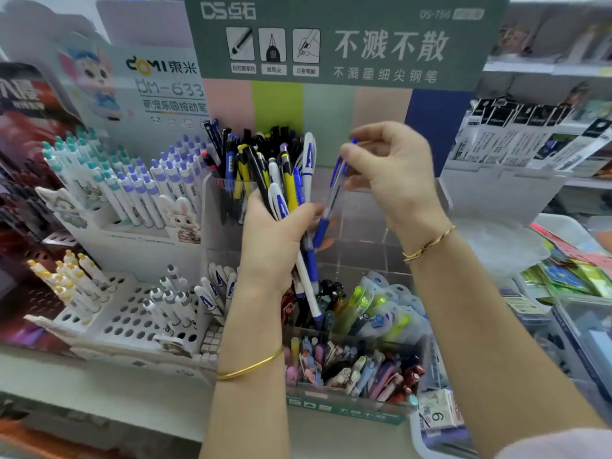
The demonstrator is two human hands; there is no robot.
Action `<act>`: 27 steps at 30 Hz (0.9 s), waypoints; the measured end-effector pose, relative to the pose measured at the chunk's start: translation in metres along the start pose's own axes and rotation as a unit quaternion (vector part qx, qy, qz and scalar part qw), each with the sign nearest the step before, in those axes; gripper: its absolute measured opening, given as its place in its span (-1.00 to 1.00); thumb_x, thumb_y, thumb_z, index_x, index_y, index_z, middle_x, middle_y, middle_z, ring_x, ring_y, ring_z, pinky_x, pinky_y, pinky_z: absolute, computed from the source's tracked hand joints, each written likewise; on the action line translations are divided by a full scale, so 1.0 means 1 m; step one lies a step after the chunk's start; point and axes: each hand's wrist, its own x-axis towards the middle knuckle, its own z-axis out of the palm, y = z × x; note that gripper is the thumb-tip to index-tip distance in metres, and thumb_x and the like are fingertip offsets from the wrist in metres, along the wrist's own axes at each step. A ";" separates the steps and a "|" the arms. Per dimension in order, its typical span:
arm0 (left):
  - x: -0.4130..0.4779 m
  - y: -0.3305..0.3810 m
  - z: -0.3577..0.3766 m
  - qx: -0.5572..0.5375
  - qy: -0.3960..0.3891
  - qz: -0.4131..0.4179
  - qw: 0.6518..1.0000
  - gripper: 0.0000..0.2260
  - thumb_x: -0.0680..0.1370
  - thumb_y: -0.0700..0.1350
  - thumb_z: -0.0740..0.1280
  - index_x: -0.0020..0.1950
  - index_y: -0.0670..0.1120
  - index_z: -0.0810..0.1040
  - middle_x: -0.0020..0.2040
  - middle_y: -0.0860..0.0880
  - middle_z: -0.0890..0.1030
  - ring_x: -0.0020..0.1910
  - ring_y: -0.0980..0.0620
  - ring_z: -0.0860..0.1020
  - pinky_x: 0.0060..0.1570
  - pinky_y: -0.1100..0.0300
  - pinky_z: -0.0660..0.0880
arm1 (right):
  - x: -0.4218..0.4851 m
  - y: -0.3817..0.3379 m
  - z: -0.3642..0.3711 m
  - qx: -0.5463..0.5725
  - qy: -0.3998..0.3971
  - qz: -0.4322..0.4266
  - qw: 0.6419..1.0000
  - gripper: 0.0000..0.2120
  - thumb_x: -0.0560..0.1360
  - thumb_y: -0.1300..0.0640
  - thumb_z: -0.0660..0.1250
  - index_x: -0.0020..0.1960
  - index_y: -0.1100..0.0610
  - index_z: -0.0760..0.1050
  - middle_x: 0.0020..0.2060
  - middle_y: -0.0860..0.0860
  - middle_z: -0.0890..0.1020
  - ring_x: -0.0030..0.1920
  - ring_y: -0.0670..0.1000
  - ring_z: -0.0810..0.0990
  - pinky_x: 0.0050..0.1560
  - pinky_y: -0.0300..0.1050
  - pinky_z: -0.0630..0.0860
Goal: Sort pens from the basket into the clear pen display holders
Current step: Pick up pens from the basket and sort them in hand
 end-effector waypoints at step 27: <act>-0.004 0.001 -0.009 0.016 -0.015 0.012 1.000 -0.75 0.53 -0.30 0.35 0.15 -0.09 0.44 -0.07 -0.12 0.66 -0.23 0.04 0.66 -0.35 0.18 0.58 | 0.034 0.031 0.033 -0.212 0.012 -0.085 0.973 -0.71 0.41 0.49 0.12 -0.04 0.16 0.39 -0.14 0.10 0.52 -0.11 0.23 0.59 -0.10 0.19 0.57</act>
